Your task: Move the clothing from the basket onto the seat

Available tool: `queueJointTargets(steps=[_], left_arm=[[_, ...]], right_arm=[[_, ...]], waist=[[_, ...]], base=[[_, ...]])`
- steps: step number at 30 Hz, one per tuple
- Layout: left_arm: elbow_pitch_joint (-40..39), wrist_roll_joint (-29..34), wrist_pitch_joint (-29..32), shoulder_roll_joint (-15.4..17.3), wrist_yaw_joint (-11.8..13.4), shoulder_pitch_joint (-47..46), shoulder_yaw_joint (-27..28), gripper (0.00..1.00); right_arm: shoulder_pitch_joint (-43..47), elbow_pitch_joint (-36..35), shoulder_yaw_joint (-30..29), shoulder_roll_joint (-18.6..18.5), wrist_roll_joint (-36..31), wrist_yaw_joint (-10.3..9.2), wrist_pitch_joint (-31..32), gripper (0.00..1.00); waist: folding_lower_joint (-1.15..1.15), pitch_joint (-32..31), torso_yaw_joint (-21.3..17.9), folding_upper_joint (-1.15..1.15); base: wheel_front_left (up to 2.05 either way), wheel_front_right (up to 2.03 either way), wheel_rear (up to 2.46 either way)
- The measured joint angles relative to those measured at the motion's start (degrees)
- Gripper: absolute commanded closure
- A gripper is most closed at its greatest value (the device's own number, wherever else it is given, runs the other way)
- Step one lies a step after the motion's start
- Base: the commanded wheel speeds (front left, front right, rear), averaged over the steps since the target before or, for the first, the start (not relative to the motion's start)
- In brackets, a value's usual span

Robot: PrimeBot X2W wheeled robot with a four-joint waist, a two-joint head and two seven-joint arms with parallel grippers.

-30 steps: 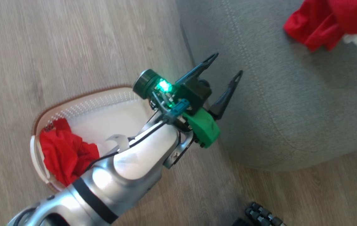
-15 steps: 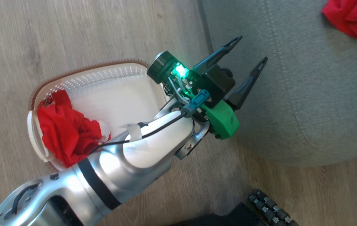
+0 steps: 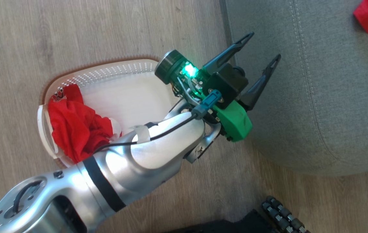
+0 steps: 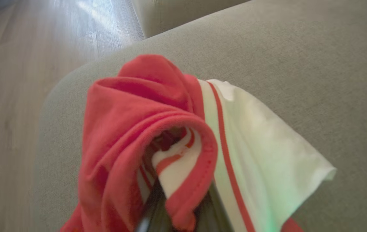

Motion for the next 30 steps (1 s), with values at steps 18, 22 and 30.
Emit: queueJointTargets(steps=[18, 22, 30], left_arm=[[0.9, -2.3, -0.6, 0.0, 0.5, 0.5, -0.2, 0.00], [1.3, -1.6, -0.6, 0.0, -0.1, 3.8, 2.3, 0.00], [0.1, 0.6, -0.6, 0.4, -1.4, 10.1, 7.4, 0.00]], right_arm=[[0.2, -2.5, 9.4, -1.9, 4.3, 0.00, 2.4, 0.00], [0.8, -3.9, 11.6, -3.1, 4.8, 0.00, 1.1, 0.00], [3.2, -8.1, 13.8, -4.6, 6.6, 0.00, -2.3, 0.00]], waist=[[0.00, -6.1, -0.3, 0.00], [0.00, -9.8, -0.7, 0.00], [0.00, -16.0, -1.4, 0.00]], base=[[0.00, 0.00, 0.00], [0.00, 0.00, 0.00], [0.00, 0.00, 0.00]])
